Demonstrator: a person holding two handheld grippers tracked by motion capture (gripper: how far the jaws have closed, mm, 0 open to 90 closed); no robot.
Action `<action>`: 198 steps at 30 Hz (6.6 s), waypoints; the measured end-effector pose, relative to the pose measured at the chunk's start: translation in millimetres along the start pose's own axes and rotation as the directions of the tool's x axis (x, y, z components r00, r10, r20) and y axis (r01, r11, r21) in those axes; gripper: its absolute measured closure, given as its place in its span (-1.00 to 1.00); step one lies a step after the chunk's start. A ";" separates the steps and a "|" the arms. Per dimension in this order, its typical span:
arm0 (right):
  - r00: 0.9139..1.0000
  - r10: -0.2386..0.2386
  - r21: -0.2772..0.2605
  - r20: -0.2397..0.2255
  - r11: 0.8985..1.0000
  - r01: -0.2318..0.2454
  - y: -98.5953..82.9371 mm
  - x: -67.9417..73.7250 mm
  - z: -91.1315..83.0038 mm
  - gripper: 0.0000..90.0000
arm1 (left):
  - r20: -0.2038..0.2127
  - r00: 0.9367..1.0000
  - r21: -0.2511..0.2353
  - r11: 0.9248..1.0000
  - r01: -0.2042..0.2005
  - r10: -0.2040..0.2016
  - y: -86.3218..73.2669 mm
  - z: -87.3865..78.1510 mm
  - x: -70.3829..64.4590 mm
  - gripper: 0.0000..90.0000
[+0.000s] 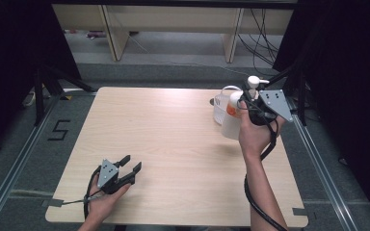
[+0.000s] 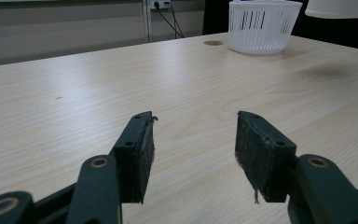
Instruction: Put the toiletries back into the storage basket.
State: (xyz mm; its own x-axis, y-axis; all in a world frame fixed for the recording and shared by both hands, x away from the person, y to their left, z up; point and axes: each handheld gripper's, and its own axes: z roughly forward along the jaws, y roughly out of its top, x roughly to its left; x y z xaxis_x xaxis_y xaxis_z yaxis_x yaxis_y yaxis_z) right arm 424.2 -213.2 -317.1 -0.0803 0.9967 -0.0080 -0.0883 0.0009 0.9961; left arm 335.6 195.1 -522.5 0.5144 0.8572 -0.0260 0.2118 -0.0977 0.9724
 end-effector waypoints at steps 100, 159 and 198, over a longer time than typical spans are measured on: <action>1.000 0.014 -0.010 0.028 1.000 -0.014 35.1 -12.4 49.3 0.33 | 0.001 1.000 -0.003 1.000 0.007 -0.007 -0.1 0.2 0.3 0.03; 0.999 0.006 0.026 0.047 1.000 -0.008 43.2 -17.8 90.4 0.33 | 0.004 1.000 0.001 1.000 0.002 -0.002 0.0 0.2 0.5 0.03; 0.998 0.022 0.076 0.063 0.997 -0.027 34.8 -22.2 116.8 0.33 | 0.007 1.000 -0.002 1.000 0.003 -0.003 0.0 0.2 0.3 0.03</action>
State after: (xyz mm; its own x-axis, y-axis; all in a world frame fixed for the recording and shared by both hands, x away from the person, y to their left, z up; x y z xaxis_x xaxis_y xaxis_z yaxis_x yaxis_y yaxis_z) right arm 538.8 -225.8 -272.0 -0.0195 0.9996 0.0196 -0.0104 -0.0198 0.9997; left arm 335.9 195.3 -522.5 0.5199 0.8537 -0.0304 0.2119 -0.0944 0.9727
